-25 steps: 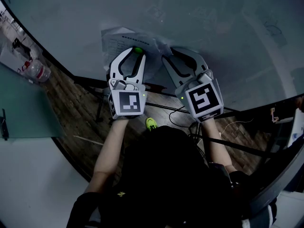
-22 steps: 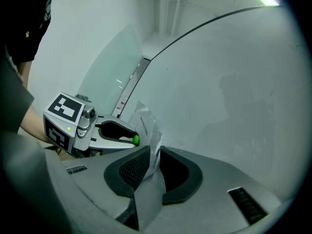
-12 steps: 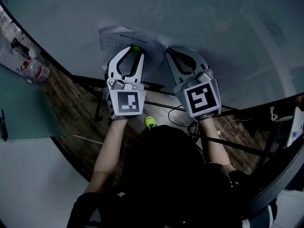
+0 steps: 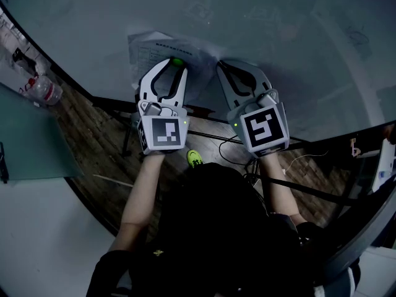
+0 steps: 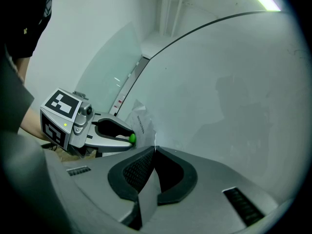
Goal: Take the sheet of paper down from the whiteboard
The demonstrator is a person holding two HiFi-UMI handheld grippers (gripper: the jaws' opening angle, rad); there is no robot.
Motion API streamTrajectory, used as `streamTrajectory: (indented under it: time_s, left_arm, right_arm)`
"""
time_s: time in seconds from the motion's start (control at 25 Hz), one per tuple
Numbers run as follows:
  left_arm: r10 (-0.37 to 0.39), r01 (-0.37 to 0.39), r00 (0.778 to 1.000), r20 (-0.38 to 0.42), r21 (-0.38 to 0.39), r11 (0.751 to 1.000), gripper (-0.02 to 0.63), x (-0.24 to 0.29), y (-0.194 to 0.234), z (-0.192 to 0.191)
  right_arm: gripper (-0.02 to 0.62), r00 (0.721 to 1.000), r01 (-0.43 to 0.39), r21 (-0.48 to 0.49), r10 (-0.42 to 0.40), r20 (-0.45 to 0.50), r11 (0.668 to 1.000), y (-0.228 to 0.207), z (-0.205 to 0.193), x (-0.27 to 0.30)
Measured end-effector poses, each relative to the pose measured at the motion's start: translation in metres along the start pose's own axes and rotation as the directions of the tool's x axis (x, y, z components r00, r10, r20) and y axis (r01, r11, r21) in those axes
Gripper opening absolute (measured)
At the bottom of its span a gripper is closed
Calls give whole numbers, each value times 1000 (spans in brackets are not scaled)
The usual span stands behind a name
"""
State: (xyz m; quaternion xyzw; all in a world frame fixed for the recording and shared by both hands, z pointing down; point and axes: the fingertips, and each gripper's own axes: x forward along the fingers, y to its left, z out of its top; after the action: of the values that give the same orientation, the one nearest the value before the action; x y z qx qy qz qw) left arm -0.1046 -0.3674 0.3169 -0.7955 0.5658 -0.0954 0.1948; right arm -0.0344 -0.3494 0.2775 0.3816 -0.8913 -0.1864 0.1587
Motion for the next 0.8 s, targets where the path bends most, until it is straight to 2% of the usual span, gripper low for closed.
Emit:
streamTrajectory:
  time_s: [0.8]
  left_arm:
    - [-38, 38, 999, -15, 4, 999, 135, -14, -12, -5]
  right_arm:
    - [17, 1000, 13, 27, -14, 22, 1000, -5, 1, -1]
